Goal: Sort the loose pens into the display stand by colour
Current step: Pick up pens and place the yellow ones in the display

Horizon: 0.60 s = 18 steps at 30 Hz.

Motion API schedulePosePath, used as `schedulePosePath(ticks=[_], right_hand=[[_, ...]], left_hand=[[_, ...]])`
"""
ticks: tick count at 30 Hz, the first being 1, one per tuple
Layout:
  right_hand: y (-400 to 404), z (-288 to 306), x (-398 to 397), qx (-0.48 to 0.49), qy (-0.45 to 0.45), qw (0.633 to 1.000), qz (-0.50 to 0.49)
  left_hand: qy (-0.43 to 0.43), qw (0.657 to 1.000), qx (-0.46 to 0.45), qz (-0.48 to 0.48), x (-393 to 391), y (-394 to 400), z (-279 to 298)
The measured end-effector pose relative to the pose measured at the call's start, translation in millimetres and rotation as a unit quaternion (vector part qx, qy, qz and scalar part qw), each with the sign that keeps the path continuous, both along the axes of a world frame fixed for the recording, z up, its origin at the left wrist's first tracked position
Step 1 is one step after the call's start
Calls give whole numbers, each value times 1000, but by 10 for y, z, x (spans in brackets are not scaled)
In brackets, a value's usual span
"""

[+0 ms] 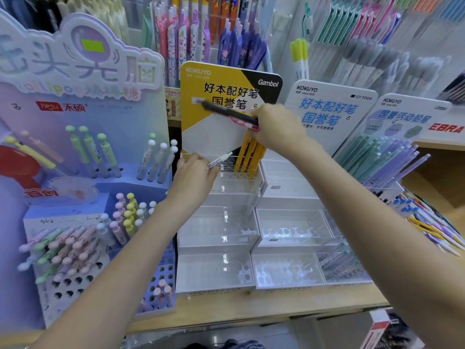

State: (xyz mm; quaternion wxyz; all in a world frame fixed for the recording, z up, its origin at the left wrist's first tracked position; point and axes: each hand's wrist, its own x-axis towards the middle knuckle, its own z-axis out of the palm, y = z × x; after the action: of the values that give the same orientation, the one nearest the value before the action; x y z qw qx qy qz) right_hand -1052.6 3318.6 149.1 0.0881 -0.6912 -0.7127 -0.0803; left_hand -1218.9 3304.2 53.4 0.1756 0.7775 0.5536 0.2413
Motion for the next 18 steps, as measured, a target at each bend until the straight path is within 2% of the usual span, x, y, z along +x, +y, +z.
schedulePosePath(ticks=[5,7,9,11,15,17,18], right_hand=[[-37,1,-58,7,-17,1000,-5],[-151,10,-21,37,18,999,-10],[-356,14,-17,38,186,982,-7],[-615,-7,-54,-17,366,930,10],[-935,-149,-18,-78,499,863,-16],[-1020,-182,93,-63,541,837,-45],[-1055,-175,162,-47,542,837,-56]], left_hand=[[-26,1000,3,13,9,-13,23],[-57,998,31,14,-6,-42,29],[-105,993,53,-12,-18,-123,43],[-137,987,47,-68,23,-231,38],[-137,982,12,-131,208,-411,13],[-139,976,-9,-169,239,-484,-47],[-118,977,-13,-178,217,-512,-111]])
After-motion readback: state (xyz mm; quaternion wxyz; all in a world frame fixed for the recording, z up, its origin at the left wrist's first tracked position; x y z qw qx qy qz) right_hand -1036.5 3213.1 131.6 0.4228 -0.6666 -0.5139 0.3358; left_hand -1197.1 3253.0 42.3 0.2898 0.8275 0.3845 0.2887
